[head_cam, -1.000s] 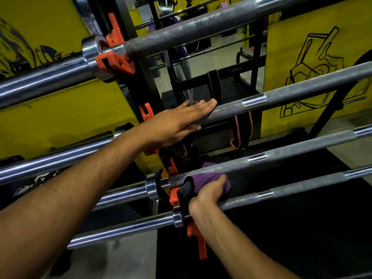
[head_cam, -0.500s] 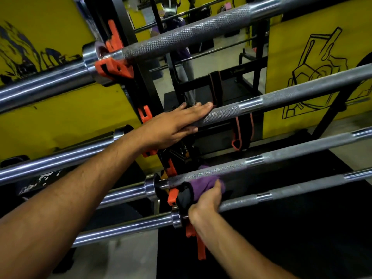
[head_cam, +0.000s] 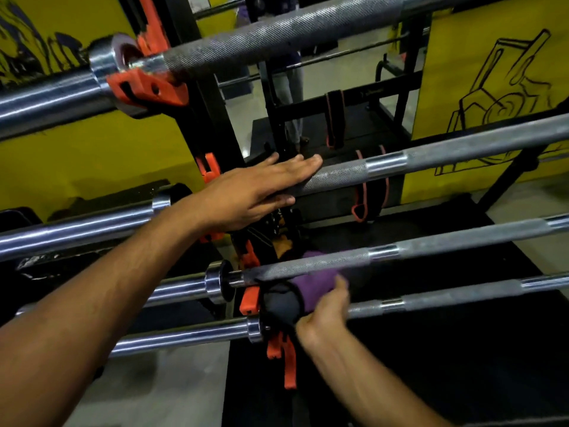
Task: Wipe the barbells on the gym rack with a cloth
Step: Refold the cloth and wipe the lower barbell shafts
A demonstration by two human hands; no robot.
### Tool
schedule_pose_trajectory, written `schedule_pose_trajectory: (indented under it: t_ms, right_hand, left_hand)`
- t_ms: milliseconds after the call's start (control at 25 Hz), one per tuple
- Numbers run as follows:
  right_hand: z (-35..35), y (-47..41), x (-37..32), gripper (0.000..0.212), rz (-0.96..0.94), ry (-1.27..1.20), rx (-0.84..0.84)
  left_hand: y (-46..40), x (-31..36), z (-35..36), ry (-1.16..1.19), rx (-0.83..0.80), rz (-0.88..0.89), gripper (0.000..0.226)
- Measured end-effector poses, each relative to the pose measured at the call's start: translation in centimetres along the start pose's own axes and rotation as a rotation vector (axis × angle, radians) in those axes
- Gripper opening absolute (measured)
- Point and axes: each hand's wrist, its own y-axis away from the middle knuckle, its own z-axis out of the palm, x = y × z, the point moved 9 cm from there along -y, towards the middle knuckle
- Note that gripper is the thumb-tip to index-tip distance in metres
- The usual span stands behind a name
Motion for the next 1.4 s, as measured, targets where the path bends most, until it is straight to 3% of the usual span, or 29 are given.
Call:
schedule_pose_trajectory:
  t_ms: [160, 280, 360, 440, 520, 640, 720, 840, 1040, 1240, 1400]
  right_hand:
    - [-1.3, 1.0, 1.0, 0.047, 0.069, 0.283, -0.132]
    - [-3.1, 2.8, -2.4, 0.039, 0.068, 0.573, -0.269]
    - [-4.4, 5.5, -4.5, 0.036, 0.095, 0.691, -0.356]
    - [-5.7, 7.8, -6.8, 0.035, 0.089, 0.776, -0.442]
    - [-7.5, 9.4, -9.6, 0.033, 0.055, 0.855, -0.515]
    - [-12.3, 10.7, -13.0, 0.024, -0.013, 1.028, -0.586]
    - [-16.3, 11.5, -13.2, 0.025, 0.003, 1.154, -0.659]
    - [-22.1, 12.5, -11.3, 0.052, 0.079, 1.352, -0.738]
    - [-25.9, 14.0, -8.2, 0.042, 0.019, 1.405, -0.777]
    - [-27.0, 20.2, -1.2, 0.049, 0.043, 1.637, -1.171]
    - [-29.2, 27.4, 6.6, 0.018, -0.012, 1.834, -1.496]
  left_hand:
    - [0.1, 0.0, 0.0, -0.006, -0.019, -0.011, 0.065]
    - [0.5, -0.3, 0.2, -0.003, -0.044, -0.176, 0.070]
    - [1.5, 2.1, -0.5, -0.042, 0.095, -0.249, 0.067]
    - [3.7, 6.8, 0.1, 0.066, 0.354, -0.290, 0.055]
    - [7.1, 9.7, 5.8, 0.433, 0.525, -0.478, 0.052]
    - [11.6, 16.6, 19.2, 1.276, 0.551, -0.865, 0.067]
    - [13.4, 22.9, 24.8, 1.561, 0.564, -1.011, 0.063]
    - [16.8, 29.5, 27.1, 1.541, 0.638, -1.171, 0.047]
    - [23.8, 36.3, 26.5, 1.414, 0.692, -1.286, 0.027]
    - [33.0, 43.6, 25.6, 1.204, 0.717, -1.373, 0.031]
    - [42.3, 51.5, 24.8, 1.115, 0.859, -1.511, 0.028]
